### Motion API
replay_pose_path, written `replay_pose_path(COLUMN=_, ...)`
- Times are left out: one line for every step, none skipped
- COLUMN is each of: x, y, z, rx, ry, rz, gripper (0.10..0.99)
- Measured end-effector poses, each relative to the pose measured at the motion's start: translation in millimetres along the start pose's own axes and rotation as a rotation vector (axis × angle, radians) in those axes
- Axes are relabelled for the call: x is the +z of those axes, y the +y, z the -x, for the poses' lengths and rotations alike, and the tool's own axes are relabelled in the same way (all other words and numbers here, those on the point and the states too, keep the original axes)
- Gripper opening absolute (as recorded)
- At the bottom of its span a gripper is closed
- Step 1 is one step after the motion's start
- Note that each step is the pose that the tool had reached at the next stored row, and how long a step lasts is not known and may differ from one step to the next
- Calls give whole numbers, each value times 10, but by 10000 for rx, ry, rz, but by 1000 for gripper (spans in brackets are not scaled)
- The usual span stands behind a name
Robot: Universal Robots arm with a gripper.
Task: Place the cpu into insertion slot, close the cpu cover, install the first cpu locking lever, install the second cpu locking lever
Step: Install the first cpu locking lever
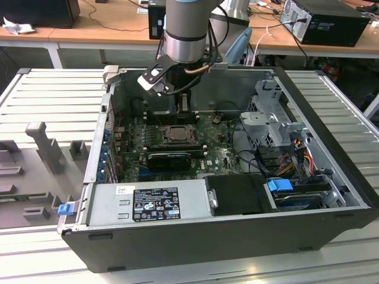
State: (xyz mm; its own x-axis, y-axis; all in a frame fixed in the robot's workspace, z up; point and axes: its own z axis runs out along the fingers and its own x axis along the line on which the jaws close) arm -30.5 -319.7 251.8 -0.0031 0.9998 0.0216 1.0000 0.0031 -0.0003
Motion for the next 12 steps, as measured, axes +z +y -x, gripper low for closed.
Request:
replay_pose_path(x=-27, y=0, z=-1, rx=0, ry=0, rz=0, gripper=106)
replay_pose_path(x=-52, y=0, z=-1, rx=1, ry=0, rz=0, gripper=106)
replay_pose_path(x=-76, y=0, z=-1, rx=0, ry=0, rz=0, gripper=106)
replay_pose_path(x=-119, y=0, z=-2, rx=0, ry=0, rz=0, gripper=106)
replay_pose_path(x=-157, y=0, z=-3, rx=0, ry=1, rz=0, gripper=106)
replay_pose_path(x=-184, y=0, z=-4, rx=0, ry=0, rz=0, gripper=106)
replay_pose_path(x=-204, y=0, z=-5, rx=0, ry=1, rz=0, gripper=106)
replay_pose_path(x=-229, y=0, z=-5, rx=0, ry=0, rz=0, gripper=106)
replay_pose_path(x=-255, y=0, z=-5, rx=0, ry=0, rz=0, gripper=106)
replay_pose_path(x=-269, y=0, z=-6, rx=0, ry=0, rz=0, gripper=106)
replay_pose_path(x=-269, y=0, z=-6, rx=0, ry=2, rz=1, gripper=106)
replay_pose_path(x=-268, y=0, z=-6, rx=-16, ry=2, rz=1, gripper=106)
